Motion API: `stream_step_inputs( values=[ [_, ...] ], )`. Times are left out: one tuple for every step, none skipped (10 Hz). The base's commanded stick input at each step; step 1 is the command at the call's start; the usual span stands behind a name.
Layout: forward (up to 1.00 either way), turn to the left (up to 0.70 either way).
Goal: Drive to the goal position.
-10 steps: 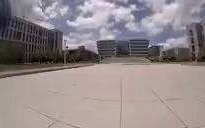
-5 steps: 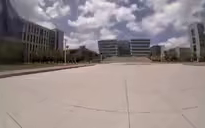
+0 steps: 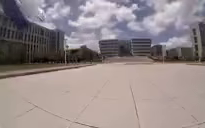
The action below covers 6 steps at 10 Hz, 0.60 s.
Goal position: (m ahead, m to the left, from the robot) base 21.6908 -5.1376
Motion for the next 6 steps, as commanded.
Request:
stream_step_inputs(
  values=[
    [0.7, 0.0],
    [0.7, 0.0],
    [0.7, 0.0],
    [0.7, 0.0],
    [0.7, 0.0],
    [0.7, 0.0]
  ],
)
